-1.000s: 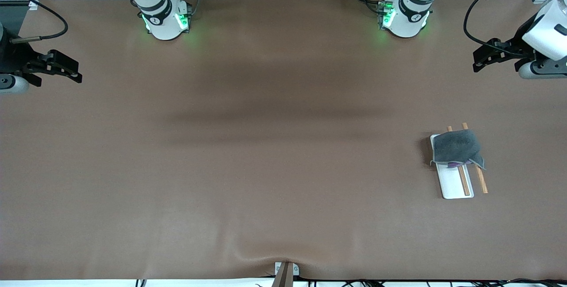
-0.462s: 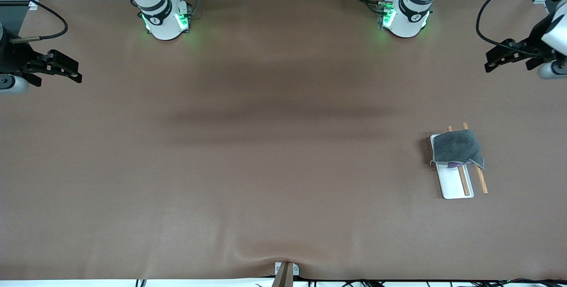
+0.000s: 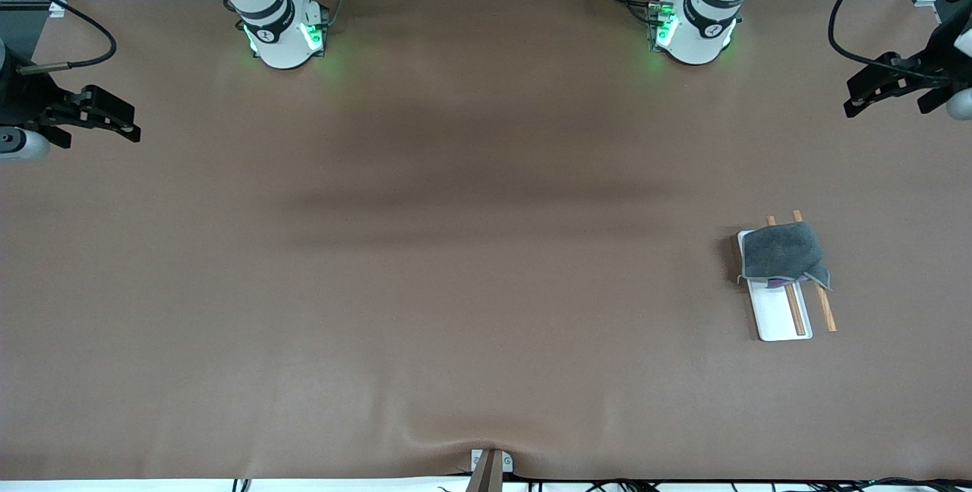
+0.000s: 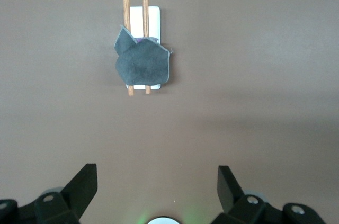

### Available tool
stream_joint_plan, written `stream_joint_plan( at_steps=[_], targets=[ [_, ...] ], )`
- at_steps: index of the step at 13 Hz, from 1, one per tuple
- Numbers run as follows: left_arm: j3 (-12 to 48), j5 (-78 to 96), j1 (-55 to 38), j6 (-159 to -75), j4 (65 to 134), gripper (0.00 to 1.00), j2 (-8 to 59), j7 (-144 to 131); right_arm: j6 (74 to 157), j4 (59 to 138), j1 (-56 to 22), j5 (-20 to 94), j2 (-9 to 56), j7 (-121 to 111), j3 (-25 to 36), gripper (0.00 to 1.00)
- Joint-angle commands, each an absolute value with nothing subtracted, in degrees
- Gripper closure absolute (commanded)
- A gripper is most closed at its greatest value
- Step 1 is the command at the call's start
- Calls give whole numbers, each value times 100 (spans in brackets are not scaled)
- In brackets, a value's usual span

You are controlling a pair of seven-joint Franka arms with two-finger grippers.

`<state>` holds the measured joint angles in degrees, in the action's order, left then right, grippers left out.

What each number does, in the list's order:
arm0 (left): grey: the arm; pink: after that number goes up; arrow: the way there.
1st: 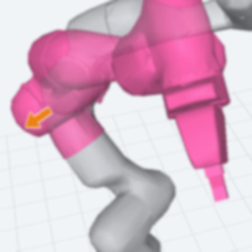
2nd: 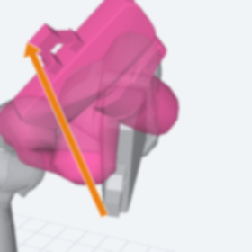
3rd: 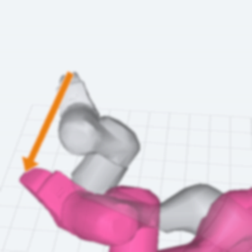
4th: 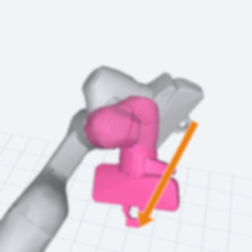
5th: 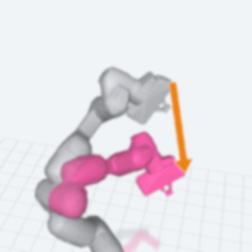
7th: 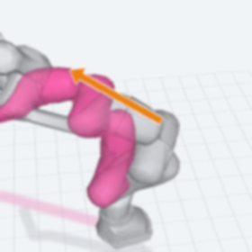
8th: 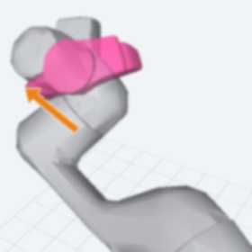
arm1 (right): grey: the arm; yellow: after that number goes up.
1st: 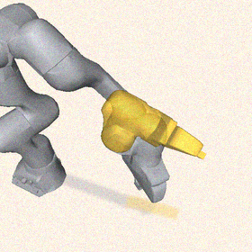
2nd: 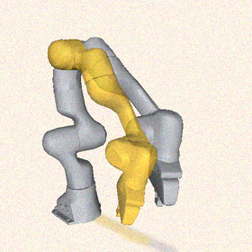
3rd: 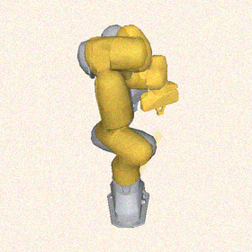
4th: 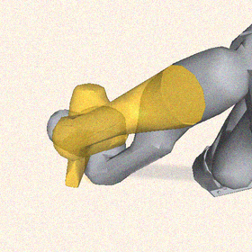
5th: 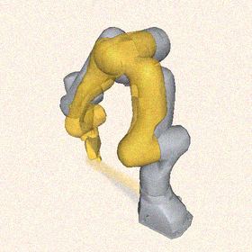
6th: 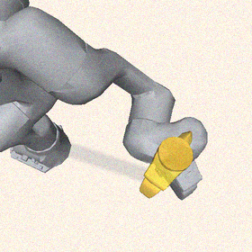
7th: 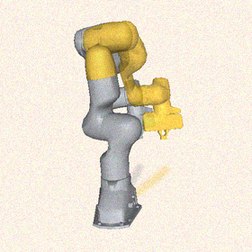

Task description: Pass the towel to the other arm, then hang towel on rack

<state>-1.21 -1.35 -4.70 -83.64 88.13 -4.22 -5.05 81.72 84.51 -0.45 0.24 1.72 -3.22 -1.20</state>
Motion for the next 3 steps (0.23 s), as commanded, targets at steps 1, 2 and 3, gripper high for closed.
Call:
stream_joint_plan(
  at_steps=[1, 2, 3],
  targets=[
    [-167, -141, -624, -8244, 8701, 0, -439, -527, 8095, 8429, -26, 70, 105, -255, -114, 0],
    [-167, -132, -624, -8244, 8701, 0, -439, -527, 8095, 8437, -26, 70, 105, -255, -123, 0],
    [-167, -132, -615, -8244, 8701, 0, -439, -527, 8095, 8429, -26, 70, 105, -255, -123, 0]
  ],
)
